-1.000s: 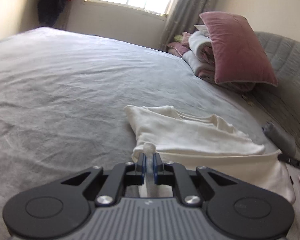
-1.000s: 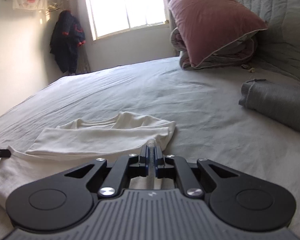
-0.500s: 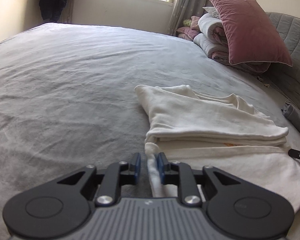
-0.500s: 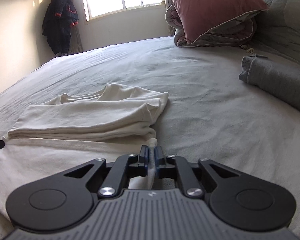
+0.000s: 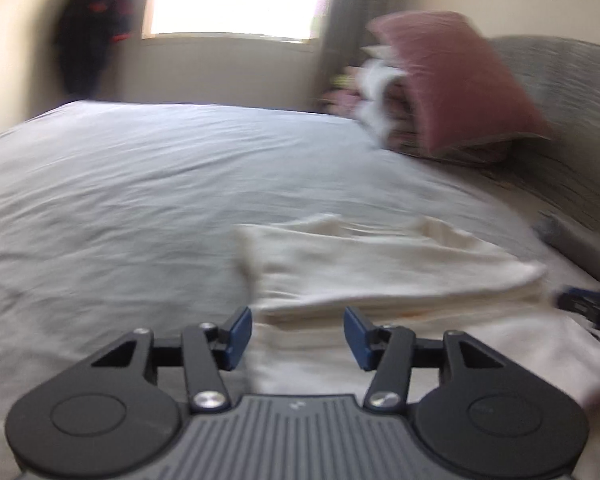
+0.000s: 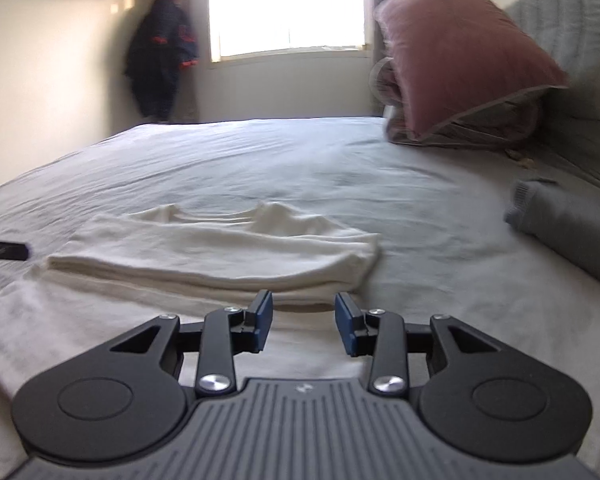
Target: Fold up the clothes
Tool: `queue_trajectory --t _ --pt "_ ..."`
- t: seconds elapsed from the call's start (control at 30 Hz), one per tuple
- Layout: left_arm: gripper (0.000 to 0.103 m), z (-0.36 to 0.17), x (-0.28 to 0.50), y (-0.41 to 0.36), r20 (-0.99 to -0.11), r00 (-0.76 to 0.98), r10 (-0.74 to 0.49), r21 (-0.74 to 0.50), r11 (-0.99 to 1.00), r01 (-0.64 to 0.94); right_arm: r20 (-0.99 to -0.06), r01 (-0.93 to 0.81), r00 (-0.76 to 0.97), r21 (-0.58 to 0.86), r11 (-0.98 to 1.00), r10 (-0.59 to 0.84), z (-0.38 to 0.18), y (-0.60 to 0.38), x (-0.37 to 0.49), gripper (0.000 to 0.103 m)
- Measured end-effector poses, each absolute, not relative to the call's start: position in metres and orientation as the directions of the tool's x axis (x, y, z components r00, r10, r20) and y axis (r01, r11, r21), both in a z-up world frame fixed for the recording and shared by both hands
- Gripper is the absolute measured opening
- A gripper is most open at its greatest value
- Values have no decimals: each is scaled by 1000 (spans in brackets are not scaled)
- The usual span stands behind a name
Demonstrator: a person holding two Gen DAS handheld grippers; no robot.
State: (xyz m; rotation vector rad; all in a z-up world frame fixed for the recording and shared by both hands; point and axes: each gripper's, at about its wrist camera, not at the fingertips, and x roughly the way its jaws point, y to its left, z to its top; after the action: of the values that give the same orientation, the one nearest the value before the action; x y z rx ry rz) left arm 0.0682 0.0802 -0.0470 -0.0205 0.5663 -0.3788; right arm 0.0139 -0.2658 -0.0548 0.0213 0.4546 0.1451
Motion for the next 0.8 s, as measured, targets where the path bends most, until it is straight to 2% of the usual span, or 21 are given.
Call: queue_trajectory --t 0.13,0.23,0.4,0.8 --pt "52 -52 57 58 -527 691 -494 -105 845 524 -448 -231 864 49 972 229 -59 -250 10 39" --pt "52 -61 49 45 -555 645 -526 -64 800 597 -461 -300 842 32 954 280 -61 -237 4 39" --pt "56 -75 38 39 -577 641 -507 15 778 628 -494 -343 821 -25 939 287 -72 -220 -5 43" --pt "60 -74 7 88 -586 651 -481 21 795 606 -548 -315 800 -34 949 246 -70 -255 -36 47"
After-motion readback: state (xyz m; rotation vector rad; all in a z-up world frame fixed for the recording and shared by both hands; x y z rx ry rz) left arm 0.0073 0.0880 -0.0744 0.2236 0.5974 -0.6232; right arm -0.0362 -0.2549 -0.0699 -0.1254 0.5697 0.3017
